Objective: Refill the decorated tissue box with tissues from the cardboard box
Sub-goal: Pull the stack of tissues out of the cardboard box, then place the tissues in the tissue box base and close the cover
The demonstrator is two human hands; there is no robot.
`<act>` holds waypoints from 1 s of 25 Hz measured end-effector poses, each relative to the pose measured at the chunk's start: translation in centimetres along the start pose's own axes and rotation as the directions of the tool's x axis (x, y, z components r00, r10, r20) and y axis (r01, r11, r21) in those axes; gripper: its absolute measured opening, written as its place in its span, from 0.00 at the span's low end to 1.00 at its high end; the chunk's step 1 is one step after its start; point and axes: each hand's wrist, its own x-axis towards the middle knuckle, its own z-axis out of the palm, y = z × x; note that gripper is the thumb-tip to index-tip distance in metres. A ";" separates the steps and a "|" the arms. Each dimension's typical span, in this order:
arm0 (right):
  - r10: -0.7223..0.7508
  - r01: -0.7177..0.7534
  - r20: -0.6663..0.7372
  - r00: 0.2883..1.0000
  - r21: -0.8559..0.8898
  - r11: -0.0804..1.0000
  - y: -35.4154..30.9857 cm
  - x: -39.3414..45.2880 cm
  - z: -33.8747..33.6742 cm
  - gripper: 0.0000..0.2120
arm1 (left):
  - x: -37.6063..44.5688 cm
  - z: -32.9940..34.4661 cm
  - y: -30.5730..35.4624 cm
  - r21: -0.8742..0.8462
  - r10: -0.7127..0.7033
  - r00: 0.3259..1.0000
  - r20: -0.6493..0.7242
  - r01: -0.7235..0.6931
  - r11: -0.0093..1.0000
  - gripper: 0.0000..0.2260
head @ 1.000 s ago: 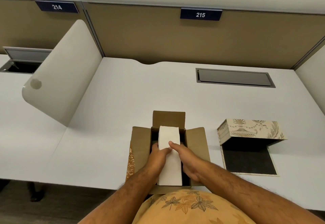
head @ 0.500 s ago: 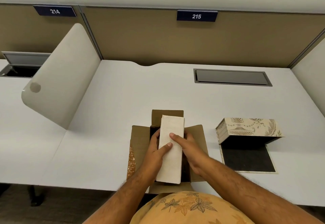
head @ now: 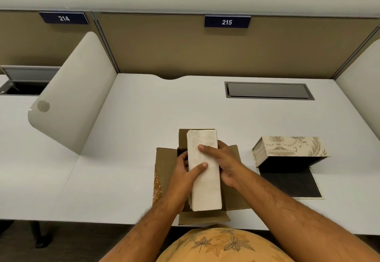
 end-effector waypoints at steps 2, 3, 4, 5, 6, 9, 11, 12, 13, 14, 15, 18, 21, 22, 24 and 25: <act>-0.028 0.028 -0.009 1.000 0.041 0.999 -0.1 -0.1 0.1 0.26 | -0.1 -0.7 0.1 0.045 -0.057 0.997 0.051 0.054 0.998 0.39; -0.039 0.040 -0.018 0.999 0.059 0.997 -0.3 -0.1 0.2 0.26 | -0.2 -1.0 0.1 0.076 -0.076 0.993 0.085 0.070 0.995 0.39; -0.046 0.048 -0.028 0.999 0.070 0.996 -0.6 -0.1 0.2 0.26 | -0.4 -1.3 -0.1 0.108 -0.091 0.989 0.115 0.079 0.991 0.39; -0.050 0.053 -0.035 0.998 0.075 0.996 -1.0 -0.2 0.2 0.27 | -0.6 -1.6 -0.4 0.132 -0.102 0.985 0.137 0.084 0.988 0.40; -0.055 0.058 -0.042 0.998 0.076 0.995 -1.4 -0.2 0.2 0.29 | -0.9 -1.9 -0.7 0.147 -0.110 0.982 0.154 0.087 0.985 0.41; -0.086 0.092 -0.070 0.994 0.087 0.992 -2.4 -0.2 -0.1 0.34 | -1.4 -3.2 -1.4 0.146 -0.121 0.973 0.197 0.093 0.985 0.44; -0.106 0.113 -0.074 0.992 0.108 0.988 -3.0 -0.2 -0.6 0.34 | -1.5 -4.2 -1.2 0.133 -0.124 0.969 0.216 0.097 0.986 0.43; -0.112 0.120 -0.079 0.991 0.116 0.986 -3.3 -0.4 -1.0 0.33 | -1.4 -4.7 -0.9 0.141 -0.126 0.966 0.226 0.095 0.985 0.42; -0.114 0.124 -0.088 0.990 0.123 0.985 -3.5 -0.5 -1.6 0.33 | -1.3 -5.1 -0.5 0.146 -0.126 0.965 0.231 0.094 0.985 0.41; -0.112 0.124 -0.097 0.989 0.133 0.983 -3.8 -0.8 -2.4 0.34 | -1.0 -5.6 -0.1 0.132 -0.125 0.966 0.225 0.097 0.987 0.40; -0.108 0.123 -0.105 0.989 0.142 0.982 -4.0 -1.1 -3.4 0.35 | -0.7 -6.1 0.5 0.095 -0.123 0.970 0.208 0.105 0.990 0.39; -0.079 0.093 -0.105 0.991 0.138 0.986 -4.0 -2.6 -6.6 0.36 | 0.8 -6.7 2.1 -0.042 -0.100 0.985 0.139 0.107 0.993 0.37; -0.032 0.043 -0.113 0.993 0.095 0.995 -3.0 -4.1 -9.0 0.31 | 1.5 -4.6 3.4 -0.085 -0.060 0.987 0.148 0.073 0.994 0.30; -0.033 0.047 -0.137 0.990 0.102 0.994 -2.6 -4.5 -9.7 0.28 | 1.5 -3.5 3.6 -0.068 -0.048 0.986 0.157 0.060 0.996 0.27; -0.053 0.079 -0.189 0.980 0.130 0.988 -2.2 -5.2 -11.0 0.21 | 1.4 -1.0 3.5 -0.026 -0.040 0.985 0.169 0.045 0.999 0.21; -0.067 0.096 -0.206 0.976 0.132 0.987 -2.2 -5.5 -11.7 0.19 | 1.3 0.3 3.5 -0.006 -0.034 0.983 0.181 0.036 0.999 0.21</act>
